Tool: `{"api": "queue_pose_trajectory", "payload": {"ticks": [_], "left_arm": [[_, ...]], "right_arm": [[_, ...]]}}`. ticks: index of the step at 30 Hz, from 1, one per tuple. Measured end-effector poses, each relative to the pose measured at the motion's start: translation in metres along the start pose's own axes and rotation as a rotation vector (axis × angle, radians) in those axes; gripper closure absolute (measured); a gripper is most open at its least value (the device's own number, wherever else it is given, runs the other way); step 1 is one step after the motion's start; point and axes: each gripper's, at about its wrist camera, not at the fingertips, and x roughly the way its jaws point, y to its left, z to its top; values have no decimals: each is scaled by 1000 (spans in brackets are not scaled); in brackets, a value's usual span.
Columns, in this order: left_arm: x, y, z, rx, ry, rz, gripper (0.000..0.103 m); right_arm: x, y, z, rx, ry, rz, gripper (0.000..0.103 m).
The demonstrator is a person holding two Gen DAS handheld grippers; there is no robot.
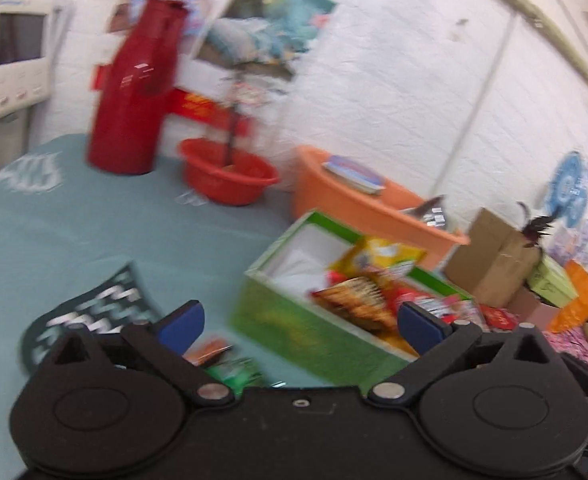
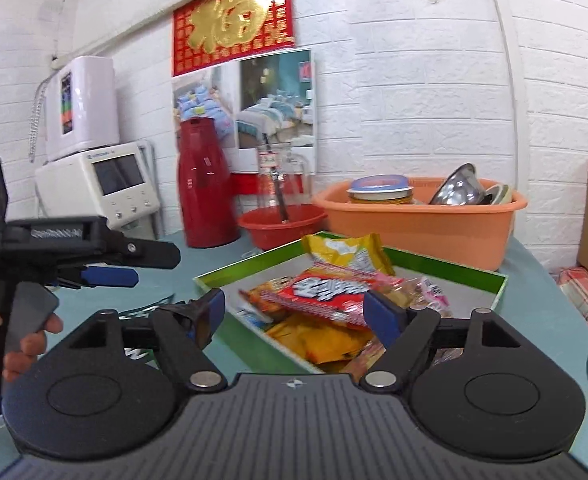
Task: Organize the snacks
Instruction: 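Grasp the orange stick snack with the left gripper while the right grasps the green packet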
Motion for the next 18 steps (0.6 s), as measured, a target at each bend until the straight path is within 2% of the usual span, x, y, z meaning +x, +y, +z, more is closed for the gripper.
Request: {"api": "queue_pose_trajectory", "payload": {"ticks": [3, 5, 8, 15, 18], "left_arm": [[-2, 22, -5, -31, 3, 66, 0], [1, 31, -7, -52, 25, 72, 0], [7, 35, -10, -32, 22, 98, 0], [44, 38, -7, -12, 44, 83, 0], [59, 41, -10, -20, 85, 90, 0]], "right_arm": [[-7, 15, -3, -21, 18, 28, 0], [-10, 26, -5, -46, 30, 36, 0], [-13, 37, -9, -65, 44, 53, 0], [-15, 44, -17, -86, 82, 56, 0], [-15, 41, -19, -72, 93, 51, 0]]}}
